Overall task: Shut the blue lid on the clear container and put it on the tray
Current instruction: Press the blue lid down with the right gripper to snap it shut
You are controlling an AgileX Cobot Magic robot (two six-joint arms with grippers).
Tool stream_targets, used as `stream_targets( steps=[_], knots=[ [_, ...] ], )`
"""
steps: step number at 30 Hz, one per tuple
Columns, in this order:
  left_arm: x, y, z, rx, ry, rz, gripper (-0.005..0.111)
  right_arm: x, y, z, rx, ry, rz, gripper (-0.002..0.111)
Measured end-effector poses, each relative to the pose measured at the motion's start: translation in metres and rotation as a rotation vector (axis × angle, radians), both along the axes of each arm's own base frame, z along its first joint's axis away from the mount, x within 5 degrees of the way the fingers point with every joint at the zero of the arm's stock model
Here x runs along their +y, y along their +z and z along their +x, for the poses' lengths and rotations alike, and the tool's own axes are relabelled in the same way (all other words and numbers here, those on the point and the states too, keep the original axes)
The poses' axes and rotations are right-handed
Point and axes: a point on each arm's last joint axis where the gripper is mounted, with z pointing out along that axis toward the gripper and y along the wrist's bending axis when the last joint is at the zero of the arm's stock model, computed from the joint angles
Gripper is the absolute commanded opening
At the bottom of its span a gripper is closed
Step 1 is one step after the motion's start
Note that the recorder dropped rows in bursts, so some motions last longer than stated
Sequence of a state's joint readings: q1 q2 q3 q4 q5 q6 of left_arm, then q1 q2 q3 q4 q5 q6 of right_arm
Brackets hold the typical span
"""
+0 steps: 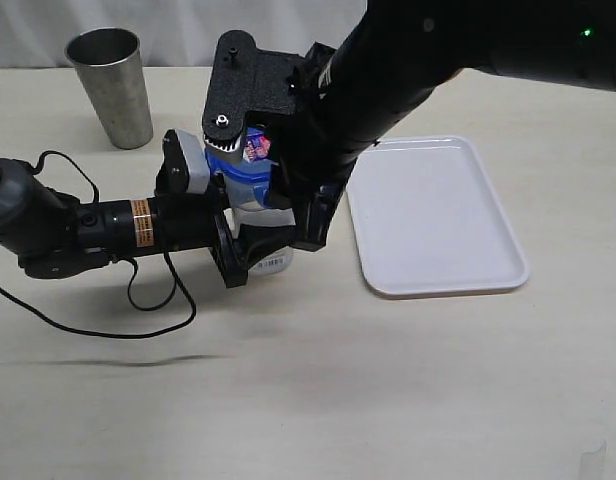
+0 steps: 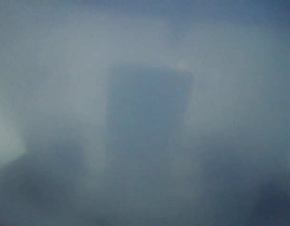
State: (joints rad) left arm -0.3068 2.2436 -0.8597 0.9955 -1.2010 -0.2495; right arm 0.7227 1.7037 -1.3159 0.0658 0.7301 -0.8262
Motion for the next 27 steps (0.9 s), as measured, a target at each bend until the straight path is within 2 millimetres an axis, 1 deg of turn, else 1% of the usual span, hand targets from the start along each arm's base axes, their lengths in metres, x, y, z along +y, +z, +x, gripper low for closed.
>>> stream_targets(
  steps=[8,16,18,21,24,27],
  knots=[
    [0.000,0.000,0.000,0.015,0.008,-0.004,0.000,0.004,-0.006,0.005,-0.009,0.001,0.001,0.044],
    [0.000,0.000,0.001,0.025,0.014,-0.007,0.000,0.005,-0.009,0.007,-0.035,0.047,-0.033,0.042],
    [0.000,0.000,0.001,0.025,0.014,-0.007,0.000,0.005,-0.015,0.006,-0.060,0.075,-0.071,0.042],
    [0.001,0.000,0.001,0.027,0.020,-0.008,0.000,0.010,-0.022,0.000,-0.142,0.140,-0.133,0.041],
    [0.001,0.000,0.001,0.025,0.020,-0.006,0.000,0.015,-0.023,-0.002,-0.179,0.165,-0.147,0.037],
    [0.001,0.000,0.001,0.025,0.018,-0.006,0.000,0.018,-0.023,-0.004,-0.187,0.174,-0.143,0.036]
  ],
)
